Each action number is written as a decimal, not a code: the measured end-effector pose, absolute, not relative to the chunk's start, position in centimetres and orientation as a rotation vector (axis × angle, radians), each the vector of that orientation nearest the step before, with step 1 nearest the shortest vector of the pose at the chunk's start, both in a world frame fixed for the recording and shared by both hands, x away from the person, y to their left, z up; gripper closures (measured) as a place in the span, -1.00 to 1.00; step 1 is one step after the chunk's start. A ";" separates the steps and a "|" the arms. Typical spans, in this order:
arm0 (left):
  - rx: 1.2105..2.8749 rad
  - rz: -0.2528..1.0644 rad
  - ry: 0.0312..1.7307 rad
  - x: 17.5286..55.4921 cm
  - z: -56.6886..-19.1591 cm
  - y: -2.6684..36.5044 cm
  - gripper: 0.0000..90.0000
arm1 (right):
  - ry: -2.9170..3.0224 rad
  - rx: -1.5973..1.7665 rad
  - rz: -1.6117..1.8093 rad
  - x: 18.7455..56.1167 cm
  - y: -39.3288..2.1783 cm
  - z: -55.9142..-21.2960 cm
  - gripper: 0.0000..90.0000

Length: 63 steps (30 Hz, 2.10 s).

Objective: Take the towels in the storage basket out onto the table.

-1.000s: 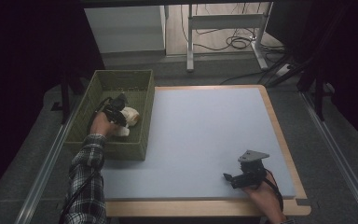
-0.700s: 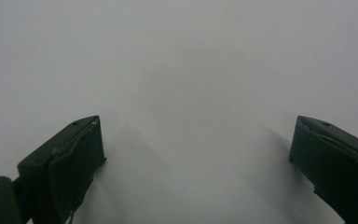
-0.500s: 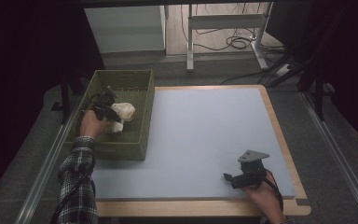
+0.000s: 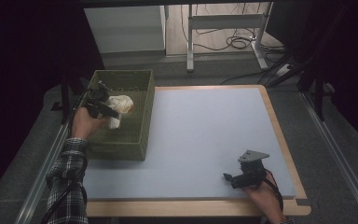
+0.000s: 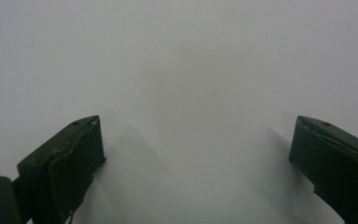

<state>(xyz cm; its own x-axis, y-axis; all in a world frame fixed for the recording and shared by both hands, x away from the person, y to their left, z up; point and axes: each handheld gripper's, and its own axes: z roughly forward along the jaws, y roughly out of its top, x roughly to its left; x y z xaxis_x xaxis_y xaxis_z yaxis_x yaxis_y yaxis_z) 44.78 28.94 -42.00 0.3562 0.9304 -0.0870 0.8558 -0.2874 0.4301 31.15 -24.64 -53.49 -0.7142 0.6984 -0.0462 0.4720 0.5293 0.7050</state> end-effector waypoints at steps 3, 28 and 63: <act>2.216 0.261 1.547 44.3 -41.3 29.0 0.61 | 2.449 0.971 0.985 31.1 -24.6 -53.5 -0.93; 2.213 0.309 1.336 41.6 -34.1 24.7 0.61 | 2.448 0.972 0.985 31.1 -24.6 -53.5 -0.93; 2.380 0.208 0.897 41.2 -38.9 4.9 0.61 | 2.450 0.971 0.985 31.1 -24.6 -53.5 -0.93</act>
<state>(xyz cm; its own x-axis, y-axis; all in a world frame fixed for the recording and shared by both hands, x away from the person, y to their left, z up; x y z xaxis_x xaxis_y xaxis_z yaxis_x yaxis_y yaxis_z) 41.21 4.91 -38.86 0.7617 0.6455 -0.0565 0.5548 -0.6047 0.5714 31.13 -24.64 -53.49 -0.7145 0.6982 -0.0455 0.4723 0.5293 0.7048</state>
